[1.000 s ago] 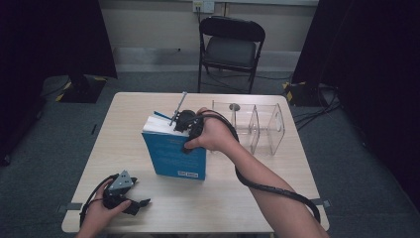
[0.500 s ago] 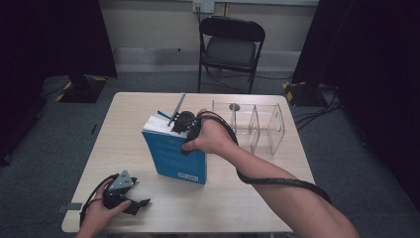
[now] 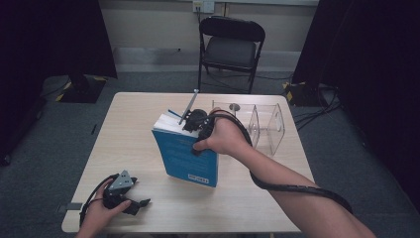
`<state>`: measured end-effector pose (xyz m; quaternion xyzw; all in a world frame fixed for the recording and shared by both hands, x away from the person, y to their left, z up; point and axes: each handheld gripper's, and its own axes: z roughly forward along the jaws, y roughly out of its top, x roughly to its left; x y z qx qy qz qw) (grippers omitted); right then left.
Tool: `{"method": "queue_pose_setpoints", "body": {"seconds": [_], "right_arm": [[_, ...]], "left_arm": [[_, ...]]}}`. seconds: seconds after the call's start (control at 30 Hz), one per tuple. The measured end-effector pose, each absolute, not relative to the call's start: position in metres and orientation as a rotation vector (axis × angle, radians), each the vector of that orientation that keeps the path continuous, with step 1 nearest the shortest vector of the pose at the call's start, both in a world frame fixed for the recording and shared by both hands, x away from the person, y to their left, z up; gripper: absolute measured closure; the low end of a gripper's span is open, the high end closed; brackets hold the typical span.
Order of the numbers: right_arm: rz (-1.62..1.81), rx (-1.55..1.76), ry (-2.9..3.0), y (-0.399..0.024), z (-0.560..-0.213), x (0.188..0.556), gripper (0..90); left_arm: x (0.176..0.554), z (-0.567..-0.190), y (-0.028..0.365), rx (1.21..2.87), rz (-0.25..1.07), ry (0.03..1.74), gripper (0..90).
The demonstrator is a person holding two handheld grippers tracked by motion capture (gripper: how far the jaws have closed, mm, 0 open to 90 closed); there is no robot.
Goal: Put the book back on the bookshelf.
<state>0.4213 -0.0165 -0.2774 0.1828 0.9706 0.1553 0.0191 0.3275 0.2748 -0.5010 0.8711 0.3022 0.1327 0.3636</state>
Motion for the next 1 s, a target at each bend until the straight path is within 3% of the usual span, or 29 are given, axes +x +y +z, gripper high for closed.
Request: {"method": "queue_pose_setpoints", "body": {"seconds": [1.0], "right_arm": [[0.453,0.722,2.973,-0.065,-0.261,0.405,61.5]], "left_arm": [[0.327,-0.502,0.274,2.231,0.336,0.785,4.6]]}}
